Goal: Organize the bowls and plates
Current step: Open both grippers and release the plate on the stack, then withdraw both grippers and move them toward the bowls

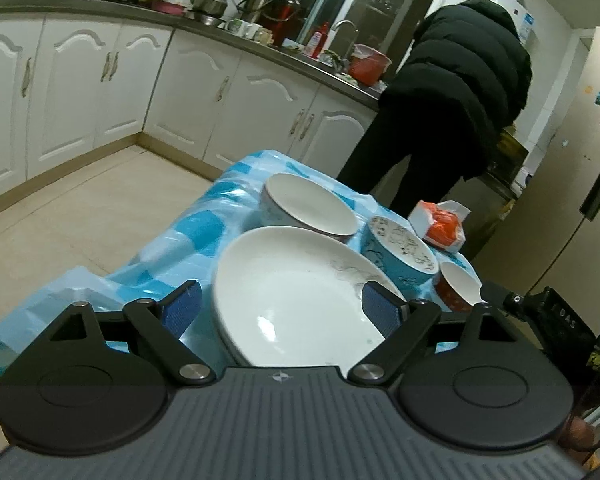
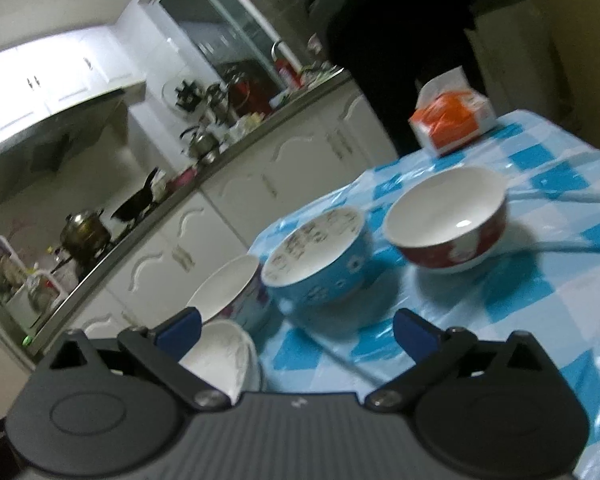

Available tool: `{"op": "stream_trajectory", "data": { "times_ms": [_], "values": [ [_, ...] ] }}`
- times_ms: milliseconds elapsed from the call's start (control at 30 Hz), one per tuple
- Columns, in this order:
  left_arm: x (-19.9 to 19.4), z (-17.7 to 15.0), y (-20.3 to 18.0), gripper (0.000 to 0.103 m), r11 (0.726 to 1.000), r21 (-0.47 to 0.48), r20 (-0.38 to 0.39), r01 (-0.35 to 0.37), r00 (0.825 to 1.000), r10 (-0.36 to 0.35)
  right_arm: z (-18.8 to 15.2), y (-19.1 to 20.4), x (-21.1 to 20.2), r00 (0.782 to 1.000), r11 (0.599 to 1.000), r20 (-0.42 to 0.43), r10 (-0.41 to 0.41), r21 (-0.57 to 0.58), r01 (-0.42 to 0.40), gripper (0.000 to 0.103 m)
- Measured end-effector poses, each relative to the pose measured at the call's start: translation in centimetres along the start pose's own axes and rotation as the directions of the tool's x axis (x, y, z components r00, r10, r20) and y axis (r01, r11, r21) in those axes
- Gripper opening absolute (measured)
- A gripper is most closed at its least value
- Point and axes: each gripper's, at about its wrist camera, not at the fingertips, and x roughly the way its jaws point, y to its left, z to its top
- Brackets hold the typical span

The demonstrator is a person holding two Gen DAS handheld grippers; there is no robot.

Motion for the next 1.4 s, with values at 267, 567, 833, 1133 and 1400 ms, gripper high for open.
{"op": "stream_trajectory", "data": {
  "times_ms": [267,567,833,1133,1400],
  "values": [
    [0.3,-1.1,-3.0,0.103,0.999,0.050,0.031,0.008,0.999,-0.010,-0.3,-1.3,-1.4,0.998,1.000,0.054,-0.011,-0.024,0.013,0.102],
    [1.7,-2.1,-5.2,0.103,0.997,0.074,0.012,-0.011,1.000,0.010,-0.5,-2.7,-2.9,0.988,0.994,0.142,-0.061,-0.077,0.073,0.102],
    [2.4,-2.6,-6.7,0.103,0.988,0.145,-0.012,0.048,0.999,-0.047,0.4,-4.8,-3.9,0.972,0.992,0.213,-0.102,-0.056,0.116,0.102],
    [3.2,-2.7,-7.5,0.103,0.976,0.213,-0.044,0.042,0.998,-0.033,2.9,-6.0,-4.1,0.946,0.987,0.288,-0.147,-0.016,0.158,0.102],
    [3.5,-3.2,-8.6,0.103,0.964,0.260,-0.070,0.053,0.997,-0.036,6.8,-7.0,-3.8,0.924,0.982,0.336,-0.184,0.017,0.189,0.102]
  ]
}}
